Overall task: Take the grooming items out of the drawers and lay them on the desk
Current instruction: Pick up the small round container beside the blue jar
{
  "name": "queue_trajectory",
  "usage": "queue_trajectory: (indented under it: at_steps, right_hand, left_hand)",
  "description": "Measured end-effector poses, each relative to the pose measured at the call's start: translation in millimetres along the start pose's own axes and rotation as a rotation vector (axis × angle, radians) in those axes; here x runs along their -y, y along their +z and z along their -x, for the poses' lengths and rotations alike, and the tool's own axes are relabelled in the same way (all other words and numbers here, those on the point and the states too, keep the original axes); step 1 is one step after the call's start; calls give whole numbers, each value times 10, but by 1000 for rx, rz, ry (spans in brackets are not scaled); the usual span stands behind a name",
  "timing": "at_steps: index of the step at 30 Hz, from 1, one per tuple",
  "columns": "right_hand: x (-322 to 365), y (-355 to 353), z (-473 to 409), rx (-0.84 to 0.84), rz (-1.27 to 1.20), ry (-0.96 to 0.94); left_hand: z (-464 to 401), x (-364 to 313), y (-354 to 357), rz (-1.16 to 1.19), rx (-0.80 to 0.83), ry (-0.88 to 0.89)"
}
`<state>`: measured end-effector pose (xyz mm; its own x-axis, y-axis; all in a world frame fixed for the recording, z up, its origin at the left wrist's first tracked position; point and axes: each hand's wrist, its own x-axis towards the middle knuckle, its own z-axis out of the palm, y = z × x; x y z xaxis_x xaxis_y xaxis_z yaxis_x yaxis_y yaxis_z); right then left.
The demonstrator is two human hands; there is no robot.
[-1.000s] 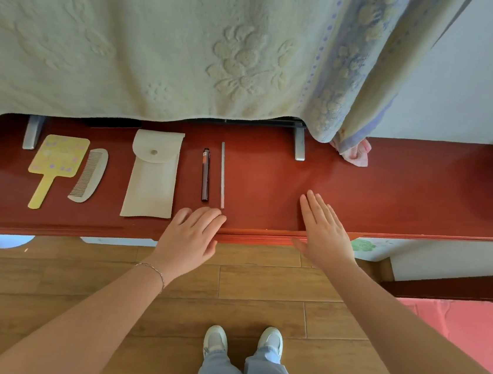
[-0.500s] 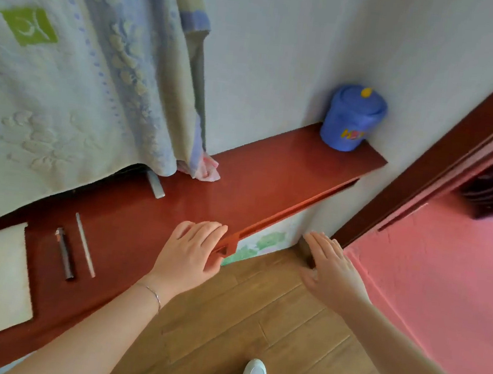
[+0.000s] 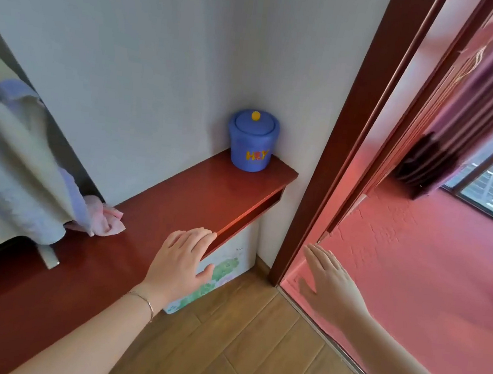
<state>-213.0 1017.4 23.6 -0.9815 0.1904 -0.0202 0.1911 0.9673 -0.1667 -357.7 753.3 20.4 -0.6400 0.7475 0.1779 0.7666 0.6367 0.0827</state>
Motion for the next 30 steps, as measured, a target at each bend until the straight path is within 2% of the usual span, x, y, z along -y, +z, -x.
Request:
queue_trajectory:
  at_steps: [11,17,25,30]
  right_hand:
    - [-252,-299,-919,-39,-77,-87]
    - [-306,-406,-1658,-27,-134,-113]
    - [-241,-683,-2711,-34,-192,-87]
    - [-180,-738,-3186,-46,-246,-78]
  left_hand:
    - [-713,-6,32,9,-33,-59]
    - [-1420,262,80,15,-141,-29]
    - [-2221,699,64,22,-181,-23]
    - [-2451,918,133,18,-153,-65]
